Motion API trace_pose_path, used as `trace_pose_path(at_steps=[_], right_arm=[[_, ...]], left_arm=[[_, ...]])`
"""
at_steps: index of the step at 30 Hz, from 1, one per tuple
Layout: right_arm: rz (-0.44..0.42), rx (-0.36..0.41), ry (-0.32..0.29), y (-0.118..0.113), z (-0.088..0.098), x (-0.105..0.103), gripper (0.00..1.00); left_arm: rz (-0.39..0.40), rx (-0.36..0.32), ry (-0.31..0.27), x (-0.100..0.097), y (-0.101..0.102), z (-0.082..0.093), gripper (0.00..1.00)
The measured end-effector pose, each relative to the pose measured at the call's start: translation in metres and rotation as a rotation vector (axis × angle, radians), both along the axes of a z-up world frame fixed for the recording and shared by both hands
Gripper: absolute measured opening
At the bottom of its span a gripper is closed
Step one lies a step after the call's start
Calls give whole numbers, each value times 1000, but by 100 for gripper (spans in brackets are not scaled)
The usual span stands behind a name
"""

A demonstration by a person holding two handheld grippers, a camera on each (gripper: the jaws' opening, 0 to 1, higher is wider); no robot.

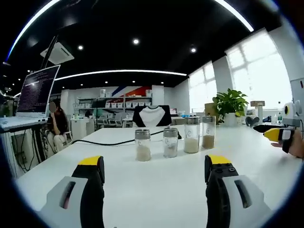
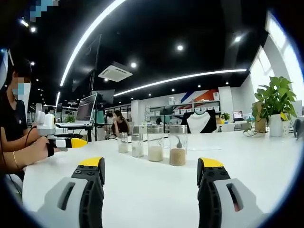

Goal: Rotate the seasoning bottle until the label or dispensing opening points toward the visible target arrow and the bottle remains upright within the marked orientation range

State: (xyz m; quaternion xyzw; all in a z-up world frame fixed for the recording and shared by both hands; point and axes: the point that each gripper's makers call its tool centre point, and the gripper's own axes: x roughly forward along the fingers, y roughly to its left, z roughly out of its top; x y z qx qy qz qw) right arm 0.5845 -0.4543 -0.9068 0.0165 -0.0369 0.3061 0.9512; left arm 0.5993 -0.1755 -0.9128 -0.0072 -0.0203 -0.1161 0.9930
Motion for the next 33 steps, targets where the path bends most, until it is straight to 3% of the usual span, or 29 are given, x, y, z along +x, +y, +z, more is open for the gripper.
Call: trace_pose_path(at_steps=[4, 10, 14, 18, 26, 33], right_arm=[[-10, 21, 6, -4, 1, 1, 80], [19, 134, 34, -7, 6, 1, 80], [12, 136, 39, -8, 5, 1, 80], [9, 113, 30, -7, 5, 1, 80], [13, 146, 32, -8, 8, -1, 80], [-3, 116, 22, -8, 7, -1, 80]], left_arm=[[-3, -4, 11, 1, 0, -2, 95], [-9, 0, 3, 0, -4, 0, 93], [-108, -99, 24, 0, -22, -2, 93], [-105, -136, 36, 2, -15, -5, 93], [-58, -43, 35, 2, -13, -7, 93], [-55, -42, 24, 6, -11, -3, 93]])
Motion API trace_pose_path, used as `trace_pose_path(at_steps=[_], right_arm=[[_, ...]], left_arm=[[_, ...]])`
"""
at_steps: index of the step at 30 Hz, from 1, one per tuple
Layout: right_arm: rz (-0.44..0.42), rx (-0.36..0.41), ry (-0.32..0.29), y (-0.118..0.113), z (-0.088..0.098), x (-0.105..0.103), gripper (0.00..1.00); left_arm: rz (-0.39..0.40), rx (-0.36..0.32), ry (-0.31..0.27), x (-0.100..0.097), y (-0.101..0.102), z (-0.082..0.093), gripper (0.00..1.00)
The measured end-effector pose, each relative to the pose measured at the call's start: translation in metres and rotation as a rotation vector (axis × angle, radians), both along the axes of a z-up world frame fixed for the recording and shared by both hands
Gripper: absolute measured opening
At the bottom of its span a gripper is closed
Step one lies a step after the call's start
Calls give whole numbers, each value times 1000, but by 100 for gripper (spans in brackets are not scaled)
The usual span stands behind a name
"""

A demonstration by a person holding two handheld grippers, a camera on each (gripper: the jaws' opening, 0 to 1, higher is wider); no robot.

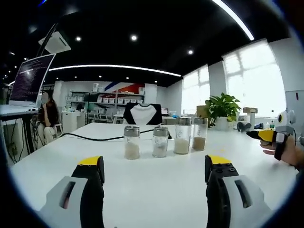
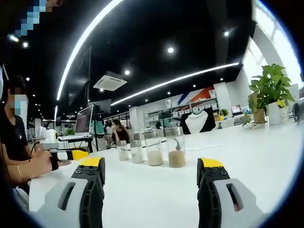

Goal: Rotate the seasoning bottle until the label or dispensing opening points toward the visible target arrow and the bottle remains upright within the marked orientation range

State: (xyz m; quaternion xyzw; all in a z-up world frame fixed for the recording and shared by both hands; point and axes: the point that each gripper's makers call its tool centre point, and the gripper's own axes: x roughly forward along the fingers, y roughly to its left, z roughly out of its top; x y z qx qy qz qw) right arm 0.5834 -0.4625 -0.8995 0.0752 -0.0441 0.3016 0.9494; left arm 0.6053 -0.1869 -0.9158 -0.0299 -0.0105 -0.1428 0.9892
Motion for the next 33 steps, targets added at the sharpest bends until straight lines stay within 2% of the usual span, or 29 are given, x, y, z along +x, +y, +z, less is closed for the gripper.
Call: trace_pose_path(at_steps=[1, 3, 6, 8, 12, 16, 20, 23, 25, 26, 28, 31, 33], right_arm=[[1, 0, 0, 0, 0, 0, 80], [6, 5, 1, 0, 0, -1, 80], [7, 3, 5, 0, -1, 0, 80], [12, 8, 5, 1, 0, -1, 80], [20, 24, 3, 1, 1, -2, 79], [26, 28, 4, 2, 1, -3, 79], [26, 23, 1, 3, 1, -3, 79], [50, 58, -14, 5, 7, -6, 79], [52, 54, -8, 6, 6, -6, 79], [52, 51, -5, 6, 5, -6, 79], [57, 43, -2, 8, 4, -6, 79], [63, 26, -5, 11, 3, -7, 79], [62, 11, -6, 13, 2, -8, 78]], left_arm=[[22, 63, -5, 1, 3, 1, 93], [41, 109, -14, 3, 2, 3, 93], [-9, 52, 0, 6, -8, 9, 92], [-44, 52, -17, 7, -14, 20, 93], [-42, 81, -17, 16, -12, 30, 92], [-36, 46, -31, 28, -4, 41, 91], [3, 29, -63, 42, 6, 50, 91], [10, 15, -42, 48, 8, 54, 92], [5, 26, -57, 51, 6, 60, 91], [10, 54, -56, 57, 6, 61, 91], [26, 87, -38, 68, 8, 58, 91], [37, 97, -18, 82, 11, 54, 89], [121, 148, -3, 91, 23, 48, 87]])
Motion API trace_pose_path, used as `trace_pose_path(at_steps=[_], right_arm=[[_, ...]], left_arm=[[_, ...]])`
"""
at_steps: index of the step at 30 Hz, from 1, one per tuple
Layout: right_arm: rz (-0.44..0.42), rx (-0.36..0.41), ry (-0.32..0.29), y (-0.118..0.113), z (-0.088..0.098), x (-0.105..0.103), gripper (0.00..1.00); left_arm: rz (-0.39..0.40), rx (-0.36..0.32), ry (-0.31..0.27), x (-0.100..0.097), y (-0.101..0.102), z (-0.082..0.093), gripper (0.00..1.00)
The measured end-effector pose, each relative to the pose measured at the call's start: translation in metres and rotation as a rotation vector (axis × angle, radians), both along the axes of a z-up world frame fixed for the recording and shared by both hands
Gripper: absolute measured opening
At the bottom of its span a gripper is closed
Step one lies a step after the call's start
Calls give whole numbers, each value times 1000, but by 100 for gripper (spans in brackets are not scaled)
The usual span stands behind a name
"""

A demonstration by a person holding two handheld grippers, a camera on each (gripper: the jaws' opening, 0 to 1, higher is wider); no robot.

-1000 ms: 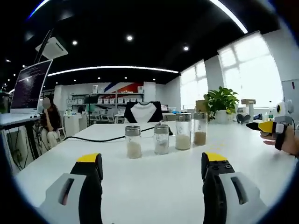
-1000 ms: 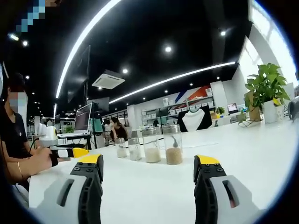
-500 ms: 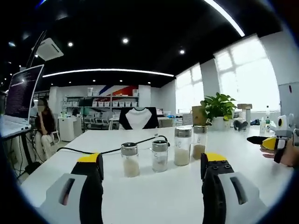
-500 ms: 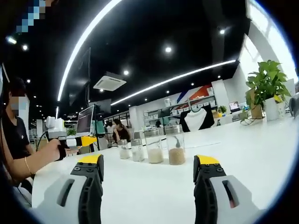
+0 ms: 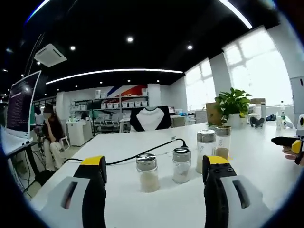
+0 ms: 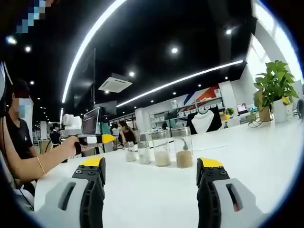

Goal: Rotate the seasoning bottle until the label or dispensing opening points toward the visible target arrow and the bottle remains upright within the marked orientation range

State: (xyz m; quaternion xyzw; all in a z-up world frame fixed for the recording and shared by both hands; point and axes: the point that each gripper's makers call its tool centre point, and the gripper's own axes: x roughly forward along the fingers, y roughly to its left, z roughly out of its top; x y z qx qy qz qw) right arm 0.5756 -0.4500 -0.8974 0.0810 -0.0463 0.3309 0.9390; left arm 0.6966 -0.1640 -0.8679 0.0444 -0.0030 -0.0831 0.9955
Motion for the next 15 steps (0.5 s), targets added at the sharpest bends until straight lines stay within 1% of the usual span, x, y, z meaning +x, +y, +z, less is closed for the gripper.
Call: trace_pose_path(at_steps=[1, 5, 6, 8, 9, 11, 12, 15], right_arm=[[0, -6, -3, 1, 0, 0, 78], [-8, -21, -1, 0, -1, 1, 78], [-11, -22, -1, 0, -1, 1, 77], [-14, -14, 11, -1, -3, 3, 76], [-15, -11, 15, -2, -3, 3, 76], [-24, -6, 11, -4, -2, 3, 76], [-31, -7, 10, -5, -2, 3, 76], [-34, -9, 15, -6, -2, 4, 76]], left_arm=[[13, 7, 5, 3, 1, -3, 87], [-23, -1, 18, 14, -9, -5, 87], [-33, 5, 12, 18, -11, -3, 87], [-47, -15, -30, 24, -14, 5, 83], [-50, -20, -27, 26, -14, 6, 81], [-41, -35, -28, 32, -13, 8, 80], [-37, -39, -30, 32, -14, 9, 80], [-16, -50, -7, 39, -12, 4, 80]])
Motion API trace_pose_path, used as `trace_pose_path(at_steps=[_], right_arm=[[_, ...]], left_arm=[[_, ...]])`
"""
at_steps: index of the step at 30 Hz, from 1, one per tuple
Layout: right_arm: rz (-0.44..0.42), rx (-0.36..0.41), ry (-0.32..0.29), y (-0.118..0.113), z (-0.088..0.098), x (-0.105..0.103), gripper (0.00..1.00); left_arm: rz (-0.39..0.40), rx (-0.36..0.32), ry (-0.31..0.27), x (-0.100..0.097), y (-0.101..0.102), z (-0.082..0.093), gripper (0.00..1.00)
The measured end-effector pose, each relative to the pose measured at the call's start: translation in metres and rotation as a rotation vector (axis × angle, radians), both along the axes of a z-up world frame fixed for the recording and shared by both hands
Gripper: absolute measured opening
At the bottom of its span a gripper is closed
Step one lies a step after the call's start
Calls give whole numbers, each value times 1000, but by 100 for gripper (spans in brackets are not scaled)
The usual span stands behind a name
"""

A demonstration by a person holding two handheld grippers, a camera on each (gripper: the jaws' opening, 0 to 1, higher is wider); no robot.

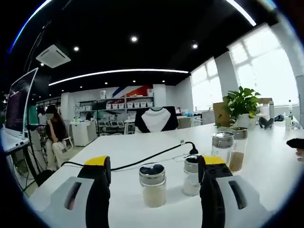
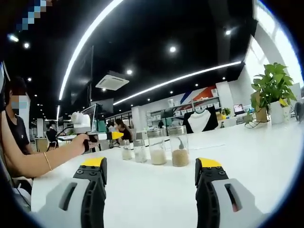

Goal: Rotate the seasoning bottle until the label or dispensing opening points toward the visible target arrow and the bottle remains upright within the marked orientation range

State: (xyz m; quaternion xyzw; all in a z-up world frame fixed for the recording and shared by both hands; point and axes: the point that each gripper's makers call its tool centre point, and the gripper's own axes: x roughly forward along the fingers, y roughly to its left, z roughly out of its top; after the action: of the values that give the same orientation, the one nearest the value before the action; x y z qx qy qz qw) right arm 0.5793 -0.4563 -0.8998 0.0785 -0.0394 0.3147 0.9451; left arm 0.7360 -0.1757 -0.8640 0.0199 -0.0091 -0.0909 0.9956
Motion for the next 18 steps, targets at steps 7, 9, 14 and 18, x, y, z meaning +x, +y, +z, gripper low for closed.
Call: trace_pose_path(at_steps=[7, 9, 14, 18], right_arm=[[-1, -10, 4, 1, -2, 1, 75], [5, -19, 6, 3, -3, 1, 75], [26, -40, 9, 9, -6, 0, 75], [29, -55, 1, 11, -6, 0, 74]], left_arm=[[15, -8, 9, 14, 4, -16, 75], [19, 24, 19, 17, 5, -21, 71], [15, 5, 41, 25, 4, -36, 65], [-6, -48, 65, 23, -1, -42, 59]])
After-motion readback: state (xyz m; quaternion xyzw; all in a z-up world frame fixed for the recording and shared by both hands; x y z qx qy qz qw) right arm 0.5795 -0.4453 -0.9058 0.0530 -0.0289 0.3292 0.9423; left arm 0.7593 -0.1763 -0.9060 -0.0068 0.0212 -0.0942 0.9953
